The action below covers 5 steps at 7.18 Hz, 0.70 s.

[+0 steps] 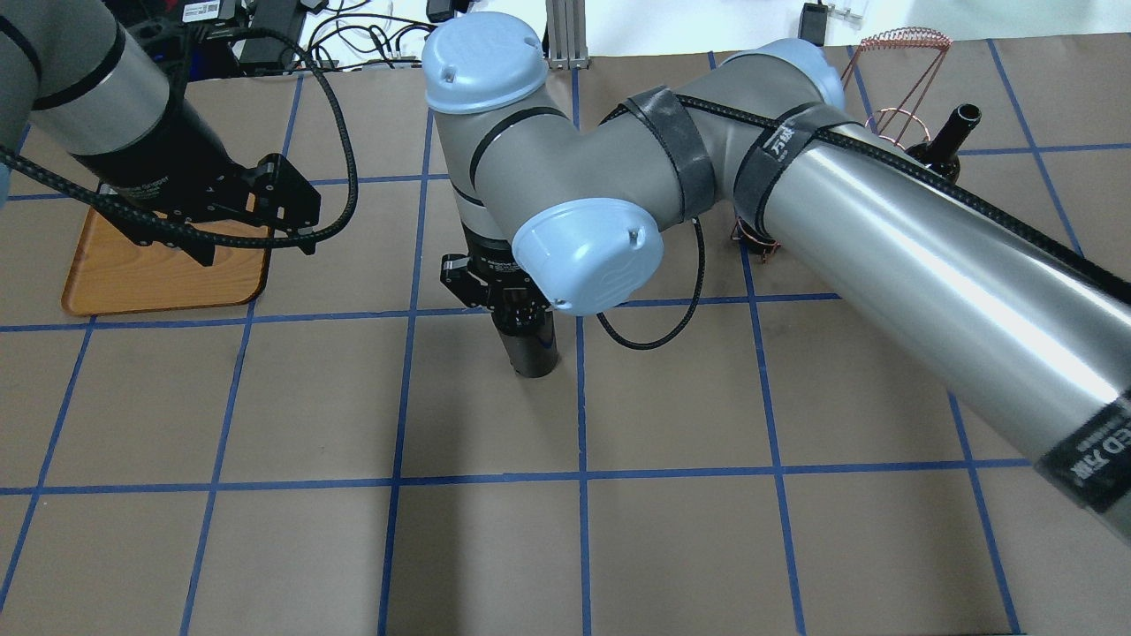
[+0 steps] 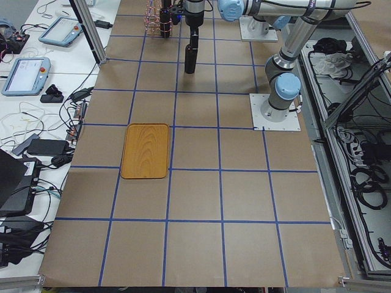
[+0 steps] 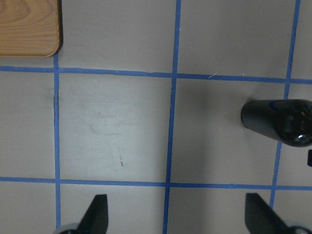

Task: Take wine from basket and place on tray
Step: 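Carry the bottle toward the table center and stand it upright, then lower the left gripper onto the bottle neck while the right returns to the rack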

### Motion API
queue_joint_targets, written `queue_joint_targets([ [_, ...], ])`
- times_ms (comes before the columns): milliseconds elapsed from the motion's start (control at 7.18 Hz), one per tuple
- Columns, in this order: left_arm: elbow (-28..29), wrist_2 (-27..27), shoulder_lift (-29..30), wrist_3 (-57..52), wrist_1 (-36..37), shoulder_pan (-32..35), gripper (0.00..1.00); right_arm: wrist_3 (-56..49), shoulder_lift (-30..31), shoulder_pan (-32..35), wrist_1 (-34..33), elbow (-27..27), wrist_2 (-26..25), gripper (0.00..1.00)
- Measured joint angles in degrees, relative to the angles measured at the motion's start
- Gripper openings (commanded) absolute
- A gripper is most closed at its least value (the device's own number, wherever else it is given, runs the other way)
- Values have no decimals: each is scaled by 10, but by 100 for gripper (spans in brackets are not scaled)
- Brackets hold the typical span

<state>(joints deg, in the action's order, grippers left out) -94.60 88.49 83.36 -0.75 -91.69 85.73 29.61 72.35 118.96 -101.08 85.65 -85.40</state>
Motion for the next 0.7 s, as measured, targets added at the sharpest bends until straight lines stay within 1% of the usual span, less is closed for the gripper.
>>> queue_joint_targets([
  [279, 1, -2, 3, 0, 3, -1, 100, -1, 16, -8, 0, -7, -7, 100],
  [418, 1, -4, 4, 3, 2, 0, 100, -3, 34, -21, 9, -8, -12, 100],
  [697, 0, -8, 7, 28, 4, 5, 100, -33, 74, -72, 38, -9, -23, 100],
])
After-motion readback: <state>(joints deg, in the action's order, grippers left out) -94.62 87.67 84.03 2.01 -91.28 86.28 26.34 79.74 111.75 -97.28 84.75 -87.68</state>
